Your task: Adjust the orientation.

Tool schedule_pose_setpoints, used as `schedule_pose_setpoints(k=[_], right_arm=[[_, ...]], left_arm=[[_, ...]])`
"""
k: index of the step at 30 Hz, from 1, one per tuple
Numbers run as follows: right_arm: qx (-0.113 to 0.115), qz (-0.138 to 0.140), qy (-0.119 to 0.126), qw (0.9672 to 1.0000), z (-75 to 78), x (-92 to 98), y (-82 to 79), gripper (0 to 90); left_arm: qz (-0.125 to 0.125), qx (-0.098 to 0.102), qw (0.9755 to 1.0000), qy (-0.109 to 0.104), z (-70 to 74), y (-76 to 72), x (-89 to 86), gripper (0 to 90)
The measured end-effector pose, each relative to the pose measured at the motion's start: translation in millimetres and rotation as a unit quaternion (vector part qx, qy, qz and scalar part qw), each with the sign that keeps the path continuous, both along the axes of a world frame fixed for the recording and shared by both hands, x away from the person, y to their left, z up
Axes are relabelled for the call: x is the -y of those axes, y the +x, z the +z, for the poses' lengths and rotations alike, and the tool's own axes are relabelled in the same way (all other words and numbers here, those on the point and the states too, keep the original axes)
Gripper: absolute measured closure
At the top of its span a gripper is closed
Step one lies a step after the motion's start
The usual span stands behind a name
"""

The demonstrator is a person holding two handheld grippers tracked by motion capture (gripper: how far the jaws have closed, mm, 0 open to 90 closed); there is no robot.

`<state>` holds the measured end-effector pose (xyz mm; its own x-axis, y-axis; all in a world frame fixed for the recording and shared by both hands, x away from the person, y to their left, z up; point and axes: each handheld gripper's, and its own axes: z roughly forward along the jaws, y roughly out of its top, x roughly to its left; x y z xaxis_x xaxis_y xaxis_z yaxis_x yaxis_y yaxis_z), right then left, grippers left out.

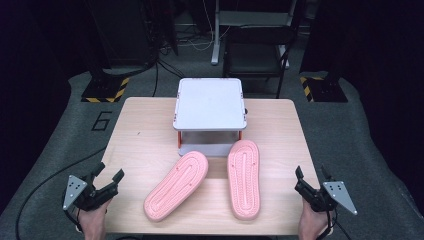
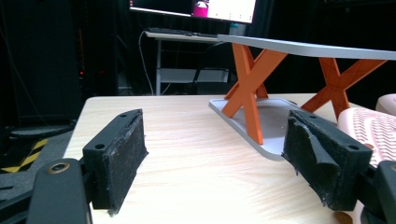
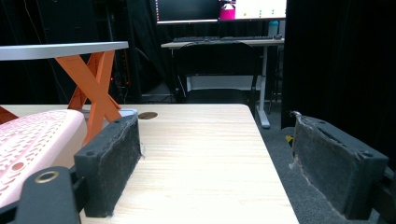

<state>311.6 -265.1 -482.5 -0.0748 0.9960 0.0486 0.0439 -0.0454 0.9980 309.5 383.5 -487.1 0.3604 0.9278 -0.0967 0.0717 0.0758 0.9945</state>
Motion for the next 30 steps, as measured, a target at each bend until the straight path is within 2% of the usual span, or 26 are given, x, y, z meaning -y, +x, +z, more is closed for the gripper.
schedule_pose_setpoints(k=[2, 6, 8, 10, 14, 15, 18, 19, 20, 22, 23, 25, 26, 27, 28, 30], right_arm=[[-0.001, 0.001, -0.001, 1.0000, -0.1, -0.2, 0.1, 15.0], [-0.004, 0.000, -0.003, 1.0000, -0.5, -0.6, 0.4, 15.0], [-0.005, -0.001, -0.002, 1.0000, -0.9, -0.5, 0.6, 15.0], [-0.005, -0.001, -0.003, 1.0000, -1.1, -0.7, 0.9, 15.0], [-0.006, 0.001, -0.001, 1.0000, -1.1, -1.7, 1.6, 15.0], [-0.005, 0.000, -0.001, 1.0000, -1.3, -1.9, 2.2, 15.0], [-0.007, 0.001, -0.003, 1.0000, -1.9, -1.8, 3.1, 15.0], [-0.008, 0.003, -0.002, 1.0000, -1.7, -2.5, 3.4, 15.0], [-0.008, 0.003, -0.005, 1.0000, -1.6, -3.2, 3.6, 15.0], [-0.007, 0.006, -0.010, 0.9999, -1.2, -4.8, 3.7, 15.1], [-0.008, 0.007, -0.013, 0.9999, -1.1, -5.3, 3.5, 15.1], [-0.008, 0.008, -0.014, 0.9998, -1.4, -6.0, 3.8, 15.1], [-0.008, 0.008, -0.014, 0.9998, -1.4, -6.0, 3.8, 15.1], [-0.012, 0.009, -0.013, 0.9998, -2.0, -5.8, 4.7, 15.2], [-0.012, 0.009, -0.013, 0.9998, -2.0, -5.8, 4.7, 15.2], [-0.013, 0.009, -0.014, 0.9998, -2.1, -5.8, 4.9, 15.2]], left_arm=[[-0.005, -0.004, 1.0000, 0.000, 0.6, -0.1, 0.9, 20.5], [-0.041, -0.008, 0.9991, -0.004, 3.8, -1.2, 12.8, 20.7], [-0.046, -0.007, 0.9989, -0.003, 4.2, -1.0, 15.9, 21.0], [-0.062, -0.010, 0.9980, -0.002, 4.6, -0.7, 24.3, 21.1], [-0.078, -0.020, 0.9967, 0.009, 4.4, -1.8, 34.1, 21.0], [-0.083, -0.021, 0.9963, 0.005, 4.4, -2.4, 39.1, 21.0], [-0.104, -0.031, 0.9937, 0.026, 3.8, -3.0, 57.9, 20.9], [-0.104, -0.031, 0.9937, 0.026, 3.8, -3.0, 57.9, 20.9], [-0.115, -0.040, 0.9921, 0.032, 3.2, -0.7, 64.8, 21.0], [-0.121, -0.040, 0.9915, 0.027, 2.6, 0.4, 68.1, 21.0], [-0.136, -0.044, 0.9893, 0.030, 2.5, 2.3, 73.4, 21.0], [-0.146, -0.051, 0.9872, 0.038, 2.5, 4.0, 77.6, 21.0], [-0.146, -0.051, 0.9872, 0.038, 2.5, 4.0, 77.6, 21.0], [-0.165, -0.060, 0.9838, 0.038, 1.3, 7.9, 82.1, 21.0], [-0.165, -0.060, 0.9838, 0.038, 1.3, 7.9, 82.1, 21.0], [-0.177, -0.065, 0.9813, 0.039, -0.2, 10.6, 85.6, 21.0]])
